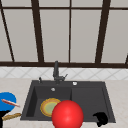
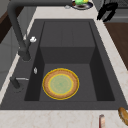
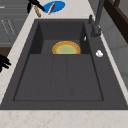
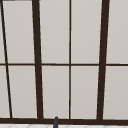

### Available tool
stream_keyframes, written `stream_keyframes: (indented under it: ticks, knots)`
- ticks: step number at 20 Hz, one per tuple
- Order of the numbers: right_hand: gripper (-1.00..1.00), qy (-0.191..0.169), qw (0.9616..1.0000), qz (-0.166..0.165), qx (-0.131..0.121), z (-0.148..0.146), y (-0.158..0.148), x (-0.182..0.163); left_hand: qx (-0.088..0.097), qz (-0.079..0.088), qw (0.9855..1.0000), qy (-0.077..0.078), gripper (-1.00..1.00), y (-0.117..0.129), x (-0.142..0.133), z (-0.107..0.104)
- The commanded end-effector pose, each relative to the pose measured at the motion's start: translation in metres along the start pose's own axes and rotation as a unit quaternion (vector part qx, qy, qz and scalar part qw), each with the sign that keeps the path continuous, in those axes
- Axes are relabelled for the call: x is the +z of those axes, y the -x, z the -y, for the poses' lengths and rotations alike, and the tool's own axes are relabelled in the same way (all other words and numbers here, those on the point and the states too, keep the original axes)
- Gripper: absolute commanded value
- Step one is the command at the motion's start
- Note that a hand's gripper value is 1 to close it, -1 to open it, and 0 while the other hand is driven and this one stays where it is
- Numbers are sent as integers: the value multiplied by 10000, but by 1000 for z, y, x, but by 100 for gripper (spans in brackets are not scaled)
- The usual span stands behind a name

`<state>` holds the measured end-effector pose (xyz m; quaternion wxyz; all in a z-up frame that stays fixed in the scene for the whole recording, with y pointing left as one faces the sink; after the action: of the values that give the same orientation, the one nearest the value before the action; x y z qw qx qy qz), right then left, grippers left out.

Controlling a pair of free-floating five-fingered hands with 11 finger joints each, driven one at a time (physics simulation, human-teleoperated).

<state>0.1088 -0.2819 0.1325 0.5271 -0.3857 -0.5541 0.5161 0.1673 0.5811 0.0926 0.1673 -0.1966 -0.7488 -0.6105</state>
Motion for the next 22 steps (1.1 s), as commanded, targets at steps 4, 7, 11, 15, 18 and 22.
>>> stream_keyframes:
  ticks: [4,7,11,15,18,22]
  knots:
    - [0,0,10000,0,0,0,0,0,-23,112,9999,49,-100,-3,0,8]
    - [0,0,10000,0,0,0,0,0,-706,261,9971,132,-100,-23,-3,4]
    - [0,0,10000,0,0,0,0,0,-564,132,9983,85,-100,-44,-15,2]
    - [0,0,10000,0,0,0,0,0,-438,73,9988,181,-100,-50,-33,1]
    - [0,0,10000,0,0,0,0,0,-341,8,9991,238,-100,-48,-48,-1]
    - [0,0,10000,0,0,0,0,0,-250,-113,9994,194,-100,-38,-62,-2]
